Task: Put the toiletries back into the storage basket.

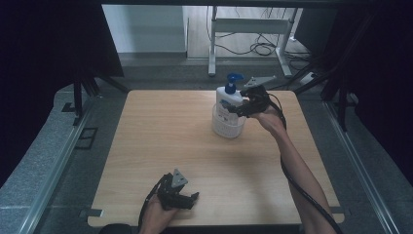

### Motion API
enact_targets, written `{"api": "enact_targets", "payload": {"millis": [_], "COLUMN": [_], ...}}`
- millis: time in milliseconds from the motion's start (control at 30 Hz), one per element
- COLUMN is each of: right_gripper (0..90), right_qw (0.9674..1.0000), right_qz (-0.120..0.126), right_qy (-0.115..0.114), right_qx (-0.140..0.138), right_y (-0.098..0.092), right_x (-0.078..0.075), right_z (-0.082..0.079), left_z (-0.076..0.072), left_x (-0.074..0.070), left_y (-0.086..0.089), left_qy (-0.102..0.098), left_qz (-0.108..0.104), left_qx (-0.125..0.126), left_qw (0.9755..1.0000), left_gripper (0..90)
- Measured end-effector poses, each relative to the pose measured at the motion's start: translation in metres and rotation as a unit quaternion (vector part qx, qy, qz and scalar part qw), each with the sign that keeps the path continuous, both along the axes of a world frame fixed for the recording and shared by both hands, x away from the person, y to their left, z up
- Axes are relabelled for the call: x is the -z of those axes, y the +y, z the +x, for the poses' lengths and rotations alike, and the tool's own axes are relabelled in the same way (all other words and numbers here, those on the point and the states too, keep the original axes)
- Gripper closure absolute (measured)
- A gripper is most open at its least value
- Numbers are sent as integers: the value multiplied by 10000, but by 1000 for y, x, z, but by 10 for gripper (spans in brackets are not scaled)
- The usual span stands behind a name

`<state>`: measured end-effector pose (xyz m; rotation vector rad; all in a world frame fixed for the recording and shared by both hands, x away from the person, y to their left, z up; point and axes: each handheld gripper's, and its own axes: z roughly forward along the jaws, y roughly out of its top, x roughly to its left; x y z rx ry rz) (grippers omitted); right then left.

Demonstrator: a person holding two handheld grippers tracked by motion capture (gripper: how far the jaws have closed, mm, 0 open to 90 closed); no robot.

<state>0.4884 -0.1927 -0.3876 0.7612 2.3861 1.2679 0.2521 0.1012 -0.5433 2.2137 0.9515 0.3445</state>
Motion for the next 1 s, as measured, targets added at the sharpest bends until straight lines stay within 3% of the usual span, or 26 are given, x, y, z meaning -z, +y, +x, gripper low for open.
{"api": "enact_targets", "payload": {"millis": [700,1000], "right_gripper": [5,5], "right_qw": [9999,10000], "right_qz": [-99,25], "right_qy": [-54,-7], "right_qx": [56,31], "right_y": [-13,-21], "right_x": [-2,4], "right_z": [-25,-36], "left_z": [0,0], "left_x": [0,0], "left_y": [0,0], "left_qy": [1,2], "left_qz": [-2,9], "left_qx": [1,9], "left_qw": [10000,10000], "left_gripper": [117,117]}}
